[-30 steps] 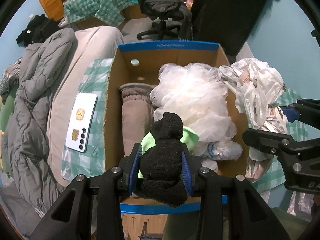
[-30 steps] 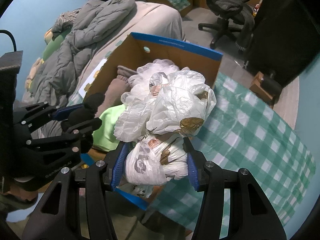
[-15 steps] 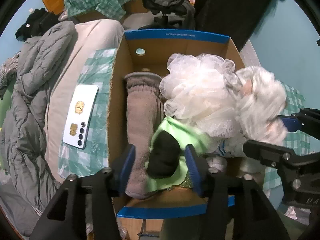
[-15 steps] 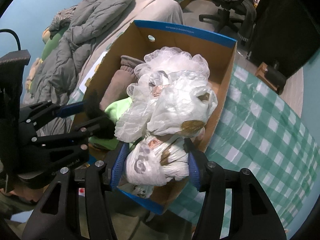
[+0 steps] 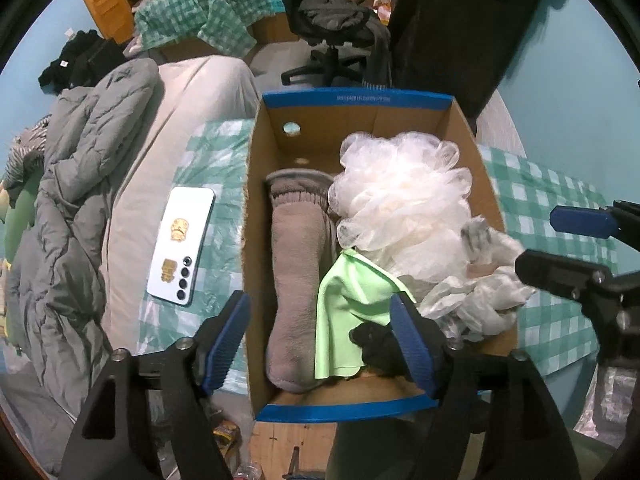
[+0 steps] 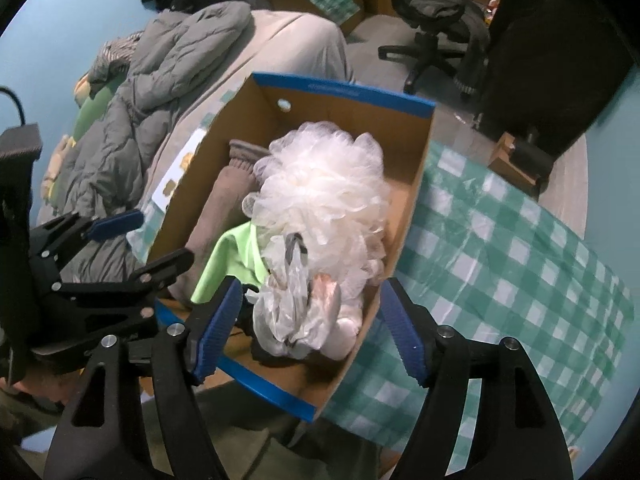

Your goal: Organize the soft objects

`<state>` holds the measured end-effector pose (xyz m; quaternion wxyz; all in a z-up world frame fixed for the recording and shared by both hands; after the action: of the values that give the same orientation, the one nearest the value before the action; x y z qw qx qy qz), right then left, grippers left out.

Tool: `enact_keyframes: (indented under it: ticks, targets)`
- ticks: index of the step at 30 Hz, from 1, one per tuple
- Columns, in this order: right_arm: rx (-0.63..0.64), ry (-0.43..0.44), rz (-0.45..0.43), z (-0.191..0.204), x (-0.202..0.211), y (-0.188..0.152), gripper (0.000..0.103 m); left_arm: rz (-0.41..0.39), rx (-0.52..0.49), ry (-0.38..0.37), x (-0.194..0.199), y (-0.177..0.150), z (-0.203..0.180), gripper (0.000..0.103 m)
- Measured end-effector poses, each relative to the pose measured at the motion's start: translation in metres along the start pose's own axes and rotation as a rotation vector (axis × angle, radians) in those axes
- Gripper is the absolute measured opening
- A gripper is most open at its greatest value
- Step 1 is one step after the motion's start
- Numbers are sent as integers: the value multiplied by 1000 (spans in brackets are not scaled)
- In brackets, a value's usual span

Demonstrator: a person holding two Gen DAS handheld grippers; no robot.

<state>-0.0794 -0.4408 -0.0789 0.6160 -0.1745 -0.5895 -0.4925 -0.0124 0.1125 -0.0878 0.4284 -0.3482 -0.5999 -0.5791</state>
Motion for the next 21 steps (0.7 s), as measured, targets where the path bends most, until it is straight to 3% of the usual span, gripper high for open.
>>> enact_keyframes:
  ticks: [9, 11, 21]
  targets:
    - [-29, -50, -87, -9, 37, 10, 74, -70, 16, -7, 38, 11, -2, 82]
    - [-34, -66, -108, -12, 45, 11, 74, -84, 13, 1, 44, 14, -4, 89]
    - [-50, -147, -201, -25, 85, 12, 75, -143, 6, 14, 70, 22, -16, 93]
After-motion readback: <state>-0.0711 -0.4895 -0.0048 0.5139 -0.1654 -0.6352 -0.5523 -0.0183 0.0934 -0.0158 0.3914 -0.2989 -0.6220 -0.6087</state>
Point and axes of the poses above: each gripper's, at about its wrist camera, not at the fingertips, and x roughly against the way its jaws point, z to its left, y to its top, the point moved 1 cm from there along -x, roughly the way its jaws point, and after that the axes turned 4 degrees about -z, right-handed, at the moved point
